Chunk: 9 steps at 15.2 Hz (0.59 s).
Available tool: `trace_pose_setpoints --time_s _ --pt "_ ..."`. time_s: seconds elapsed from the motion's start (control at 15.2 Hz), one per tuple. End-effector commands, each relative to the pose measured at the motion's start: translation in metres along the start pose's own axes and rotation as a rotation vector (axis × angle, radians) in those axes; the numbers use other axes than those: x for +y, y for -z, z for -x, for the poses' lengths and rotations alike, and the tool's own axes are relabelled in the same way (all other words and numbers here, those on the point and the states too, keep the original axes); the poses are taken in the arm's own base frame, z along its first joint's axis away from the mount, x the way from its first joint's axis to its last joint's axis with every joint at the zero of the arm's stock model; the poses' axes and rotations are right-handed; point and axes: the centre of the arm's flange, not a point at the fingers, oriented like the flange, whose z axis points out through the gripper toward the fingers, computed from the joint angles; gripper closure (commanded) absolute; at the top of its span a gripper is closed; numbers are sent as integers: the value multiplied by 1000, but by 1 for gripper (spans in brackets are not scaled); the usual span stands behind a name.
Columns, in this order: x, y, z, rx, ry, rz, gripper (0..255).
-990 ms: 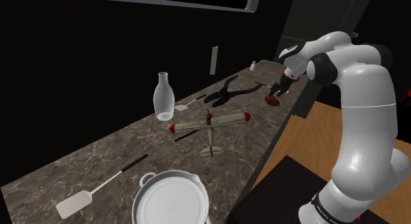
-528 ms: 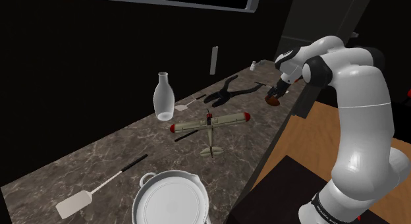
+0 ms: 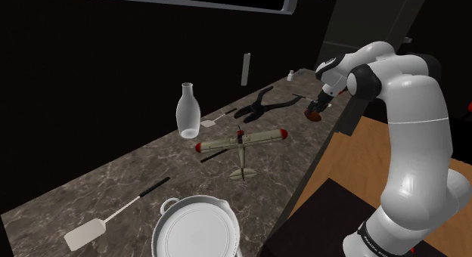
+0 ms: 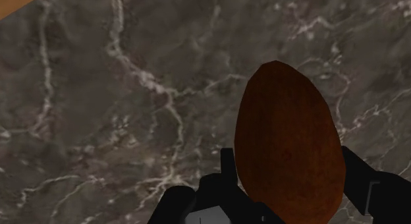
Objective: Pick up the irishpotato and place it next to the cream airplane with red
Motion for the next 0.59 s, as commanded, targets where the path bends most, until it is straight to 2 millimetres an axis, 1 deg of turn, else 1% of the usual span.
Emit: trace_pose_setpoints --time_s 0.0,0.46,0.53 --pt "0 0 0 0 0 0 255" --pt "0 0 0 0 0 0 255" --pt "-1 5 -1 0 0 0 255"
